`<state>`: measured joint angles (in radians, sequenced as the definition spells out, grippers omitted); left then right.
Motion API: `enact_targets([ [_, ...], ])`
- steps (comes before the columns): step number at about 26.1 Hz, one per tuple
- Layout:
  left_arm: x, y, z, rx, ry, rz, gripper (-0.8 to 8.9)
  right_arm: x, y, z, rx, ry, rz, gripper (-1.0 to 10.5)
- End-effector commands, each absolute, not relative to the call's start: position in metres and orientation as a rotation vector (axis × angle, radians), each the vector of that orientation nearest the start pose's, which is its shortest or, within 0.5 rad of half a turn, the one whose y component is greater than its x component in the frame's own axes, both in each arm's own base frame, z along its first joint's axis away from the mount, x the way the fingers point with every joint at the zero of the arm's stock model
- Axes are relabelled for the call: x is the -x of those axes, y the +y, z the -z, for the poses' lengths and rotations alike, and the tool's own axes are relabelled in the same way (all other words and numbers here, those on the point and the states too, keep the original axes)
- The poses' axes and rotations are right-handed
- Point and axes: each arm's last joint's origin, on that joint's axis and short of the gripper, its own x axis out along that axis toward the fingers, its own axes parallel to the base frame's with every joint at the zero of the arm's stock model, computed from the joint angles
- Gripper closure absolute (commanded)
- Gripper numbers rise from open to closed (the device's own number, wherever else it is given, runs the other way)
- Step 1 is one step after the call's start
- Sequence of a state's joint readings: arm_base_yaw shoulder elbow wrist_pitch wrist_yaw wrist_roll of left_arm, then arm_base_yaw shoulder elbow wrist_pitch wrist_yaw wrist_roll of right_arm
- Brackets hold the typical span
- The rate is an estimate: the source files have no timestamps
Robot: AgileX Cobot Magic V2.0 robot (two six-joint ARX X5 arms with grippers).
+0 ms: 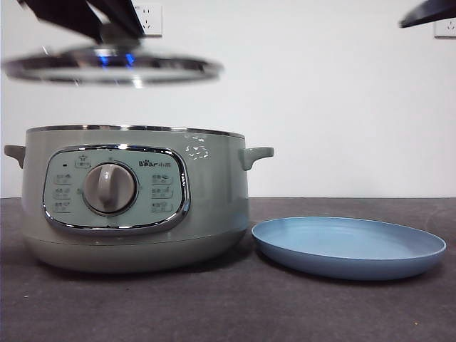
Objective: Take the pumpkin out from the steamer,put the pumpkin in the blue plate,close the lid
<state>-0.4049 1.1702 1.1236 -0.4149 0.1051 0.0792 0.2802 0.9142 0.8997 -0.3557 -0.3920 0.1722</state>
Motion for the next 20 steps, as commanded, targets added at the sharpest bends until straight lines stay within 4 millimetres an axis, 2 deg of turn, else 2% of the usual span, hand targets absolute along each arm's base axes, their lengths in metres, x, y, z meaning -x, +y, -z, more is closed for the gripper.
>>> enact_targets([
  [1,-0.211,-0.092,-0.378,-0.147,0.303,0.463,8.22,-0.189,0.085,-0.337,-0.174,0.437,-0.716,4.7],
  [5,-0.184,-0.078,-0.396,-0.144,0.223,0.37,8.22,-0.203,0.119,-0.339,-0.12,0.48,-0.827,4.6],
  [10,-0.151,-0.058,-0.412,-0.143,0.15,0.195,8.22,-0.226,0.17,-0.341,-0.039,0.566,-0.945,4.0],
  [18,-0.112,-0.035,-0.421,-0.156,0.103,-0.029,8.22,-0.267,0.243,-0.346,0.139,0.78,-1.042,4.0],
  [20,-0.105,-0.031,-0.421,-0.164,0.099,-0.072,8.22,-0.279,0.266,-0.343,0.213,0.837,-1.018,4.0],
])
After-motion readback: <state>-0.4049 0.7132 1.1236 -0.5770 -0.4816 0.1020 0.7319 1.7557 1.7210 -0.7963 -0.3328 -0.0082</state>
